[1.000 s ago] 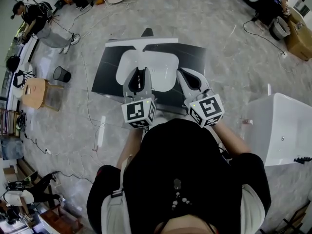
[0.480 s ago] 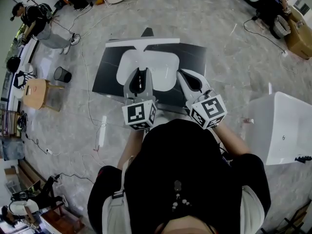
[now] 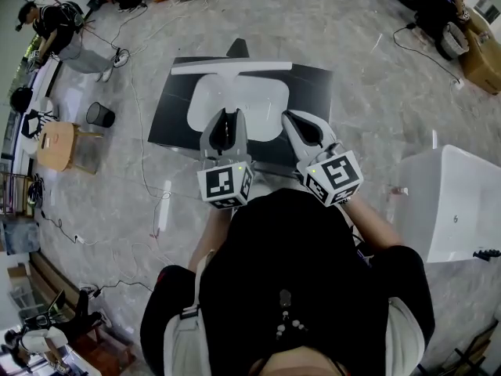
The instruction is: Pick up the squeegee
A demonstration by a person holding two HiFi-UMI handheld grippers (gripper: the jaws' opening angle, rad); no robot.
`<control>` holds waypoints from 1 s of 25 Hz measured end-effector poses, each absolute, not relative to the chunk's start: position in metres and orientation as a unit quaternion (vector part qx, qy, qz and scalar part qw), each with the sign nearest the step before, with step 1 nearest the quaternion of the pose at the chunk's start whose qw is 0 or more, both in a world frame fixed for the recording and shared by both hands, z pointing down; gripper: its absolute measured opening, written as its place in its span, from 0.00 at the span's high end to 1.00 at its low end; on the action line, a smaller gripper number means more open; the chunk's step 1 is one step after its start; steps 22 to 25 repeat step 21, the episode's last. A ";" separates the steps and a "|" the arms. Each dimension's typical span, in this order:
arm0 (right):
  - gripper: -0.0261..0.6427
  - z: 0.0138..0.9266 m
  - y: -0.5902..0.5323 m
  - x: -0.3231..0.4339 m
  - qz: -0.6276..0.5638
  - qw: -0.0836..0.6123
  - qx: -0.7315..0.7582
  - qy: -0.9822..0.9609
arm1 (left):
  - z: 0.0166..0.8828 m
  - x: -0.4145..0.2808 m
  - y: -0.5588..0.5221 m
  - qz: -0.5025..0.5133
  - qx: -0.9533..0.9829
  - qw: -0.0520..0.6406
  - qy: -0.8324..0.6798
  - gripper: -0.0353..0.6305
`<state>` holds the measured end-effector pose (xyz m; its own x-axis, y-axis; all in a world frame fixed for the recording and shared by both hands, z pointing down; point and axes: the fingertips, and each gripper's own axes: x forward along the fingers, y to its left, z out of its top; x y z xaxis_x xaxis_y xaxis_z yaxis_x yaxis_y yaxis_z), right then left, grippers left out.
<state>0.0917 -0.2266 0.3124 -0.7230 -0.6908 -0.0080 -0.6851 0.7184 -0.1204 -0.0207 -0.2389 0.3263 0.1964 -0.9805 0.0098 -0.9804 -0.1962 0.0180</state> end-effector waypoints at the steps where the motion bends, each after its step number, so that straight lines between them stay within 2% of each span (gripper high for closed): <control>1: 0.96 0.312 -0.226 0.091 -0.055 0.026 -0.371 0.927 | 0.327 -0.020 -0.238 -0.001 0.774 0.010 -0.632 0.79; 25: 0.96 0.314 -0.232 0.094 -0.059 0.023 -0.368 0.928 | 0.329 -0.014 -0.243 0.001 0.778 0.014 -0.628 0.79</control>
